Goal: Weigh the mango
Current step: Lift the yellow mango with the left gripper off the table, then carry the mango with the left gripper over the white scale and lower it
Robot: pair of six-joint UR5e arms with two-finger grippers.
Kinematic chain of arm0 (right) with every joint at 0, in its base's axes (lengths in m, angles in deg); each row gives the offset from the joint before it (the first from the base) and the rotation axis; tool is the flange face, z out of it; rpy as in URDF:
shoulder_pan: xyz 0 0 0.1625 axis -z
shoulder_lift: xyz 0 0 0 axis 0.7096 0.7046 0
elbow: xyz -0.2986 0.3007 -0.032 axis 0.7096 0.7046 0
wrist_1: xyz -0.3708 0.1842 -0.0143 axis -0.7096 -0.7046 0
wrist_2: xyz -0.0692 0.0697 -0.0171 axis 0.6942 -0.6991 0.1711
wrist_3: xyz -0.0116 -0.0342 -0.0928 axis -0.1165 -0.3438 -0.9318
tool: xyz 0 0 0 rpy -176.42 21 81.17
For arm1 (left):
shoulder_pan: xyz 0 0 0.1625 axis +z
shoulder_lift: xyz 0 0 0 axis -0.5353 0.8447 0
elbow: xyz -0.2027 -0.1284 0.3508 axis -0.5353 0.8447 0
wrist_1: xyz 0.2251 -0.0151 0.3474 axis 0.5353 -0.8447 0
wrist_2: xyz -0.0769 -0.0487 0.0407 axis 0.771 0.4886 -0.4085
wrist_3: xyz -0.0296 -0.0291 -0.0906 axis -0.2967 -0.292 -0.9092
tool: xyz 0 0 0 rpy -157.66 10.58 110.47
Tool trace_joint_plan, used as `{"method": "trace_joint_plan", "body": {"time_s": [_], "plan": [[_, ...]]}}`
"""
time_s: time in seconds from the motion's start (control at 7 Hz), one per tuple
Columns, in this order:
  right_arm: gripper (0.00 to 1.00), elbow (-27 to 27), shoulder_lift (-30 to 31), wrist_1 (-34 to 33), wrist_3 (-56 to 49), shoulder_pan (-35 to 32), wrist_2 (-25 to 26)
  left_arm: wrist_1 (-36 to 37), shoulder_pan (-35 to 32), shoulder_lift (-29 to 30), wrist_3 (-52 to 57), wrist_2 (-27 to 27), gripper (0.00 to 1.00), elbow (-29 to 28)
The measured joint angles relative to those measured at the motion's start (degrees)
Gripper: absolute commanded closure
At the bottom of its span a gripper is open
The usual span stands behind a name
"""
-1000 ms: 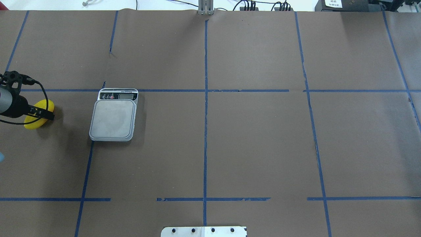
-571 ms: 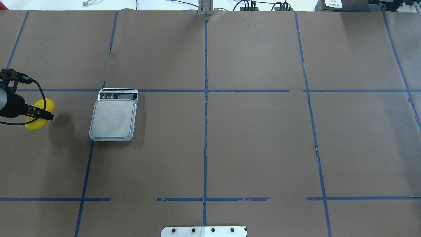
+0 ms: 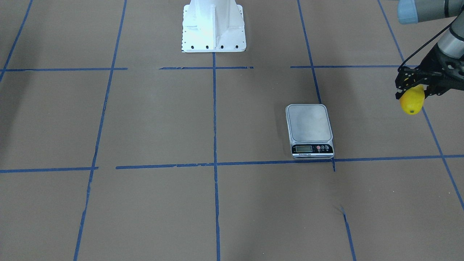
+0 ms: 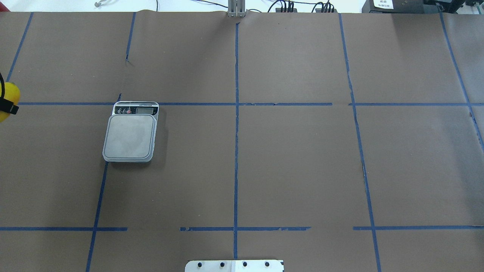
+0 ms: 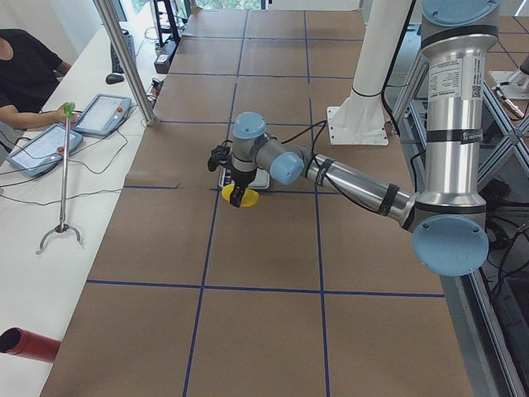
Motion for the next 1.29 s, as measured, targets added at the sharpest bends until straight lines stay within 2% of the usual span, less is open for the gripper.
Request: {"method": "trace_joint_plan", "body": {"time_s": [0.14, 0.43, 0.71, 1.0, 1.29], "plan": [[0.00, 0.02, 0.00, 0.00, 0.00, 0.00, 0.00, 4.58, -1.13, 1.10, -0.09, 0.56, 1.00, 3.17], [0.00, 0.02, 0.00, 0.00, 0.00, 0.00, 0.00, 7.91, 0.07, 5.58, -10.06, 2.26, 1.00, 5.90], [0.00, -0.01, 0.00, 0.00, 0.00, 0.00, 0.00, 7.98, 8.11, 11.20, -24.86, 2.10, 1.00, 5.68], [0.00, -0.03, 0.00, 0.00, 0.00, 0.00, 0.00, 6.18, 15.50, 17.03, -32.07, -0.64, 1.00, 0.18], [0.00, 0.01, 0.00, 0.00, 0.00, 0.00, 0.00, -2.30, 19.17, 19.46, -35.22, -3.64, 1.00, -8.77]]}}
